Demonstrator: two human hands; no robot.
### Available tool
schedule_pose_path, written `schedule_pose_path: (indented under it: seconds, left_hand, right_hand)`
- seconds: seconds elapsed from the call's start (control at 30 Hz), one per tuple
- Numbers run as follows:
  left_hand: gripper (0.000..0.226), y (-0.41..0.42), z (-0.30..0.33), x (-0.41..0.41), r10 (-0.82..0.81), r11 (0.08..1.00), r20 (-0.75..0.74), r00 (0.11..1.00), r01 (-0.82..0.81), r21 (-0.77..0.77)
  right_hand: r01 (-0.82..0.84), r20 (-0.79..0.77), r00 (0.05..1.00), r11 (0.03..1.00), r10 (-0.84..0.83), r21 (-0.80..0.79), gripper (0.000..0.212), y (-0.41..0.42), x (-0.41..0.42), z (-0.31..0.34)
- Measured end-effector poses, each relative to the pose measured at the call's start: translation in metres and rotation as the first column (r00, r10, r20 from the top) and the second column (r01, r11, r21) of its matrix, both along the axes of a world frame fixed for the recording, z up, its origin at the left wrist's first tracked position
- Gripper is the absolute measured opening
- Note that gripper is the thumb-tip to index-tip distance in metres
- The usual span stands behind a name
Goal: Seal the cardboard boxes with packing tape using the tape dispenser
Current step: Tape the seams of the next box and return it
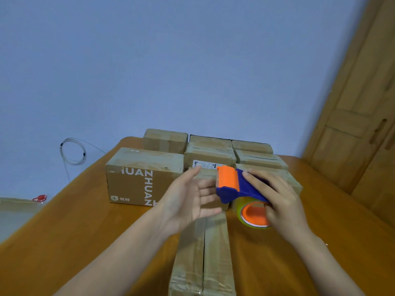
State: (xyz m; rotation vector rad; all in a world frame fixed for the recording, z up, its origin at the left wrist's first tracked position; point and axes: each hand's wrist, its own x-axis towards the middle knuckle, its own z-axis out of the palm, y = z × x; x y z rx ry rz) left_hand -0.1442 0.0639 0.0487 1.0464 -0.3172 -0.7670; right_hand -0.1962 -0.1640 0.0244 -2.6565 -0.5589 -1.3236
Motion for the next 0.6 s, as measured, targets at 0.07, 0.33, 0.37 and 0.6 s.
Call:
schedule_pose_path:
  seconds: [0.07, 0.33, 0.37, 0.6]
  left_hand:
    - [0.067, 0.0, 0.004, -0.003, -0.047, 0.998, -0.035, 0.998, 0.046, -0.03]
    - [0.07, 0.003, 0.005, -0.008, -0.063, 0.995, 0.036, 0.997, 0.06, 0.078]
    - [0.071, 0.004, 0.004, -0.008, -0.068, 0.99, 0.067, 0.995, 0.059, 0.127]
    - [0.084, 0.021, 0.002, 0.005, -0.023, 0.995, 0.004, 1.0, 0.023, 0.094]
  right_hand:
    - [0.026, 0.018, 1.0, 0.998, -0.025, -0.063, 0.047, 0.002, 0.0, 0.0]
    - [0.107, 0.085, 0.993, 0.963, -0.088, -0.246, 0.079, 0.011, 0.0, -0.005]
    - [0.095, 0.09, 0.993, 0.962, -0.075, -0.255, 0.073, 0.01, 0.0, -0.005]
    - [-0.033, 0.05, 0.998, 0.996, 0.029, 0.086, 0.059, 0.012, -0.009, -0.008]
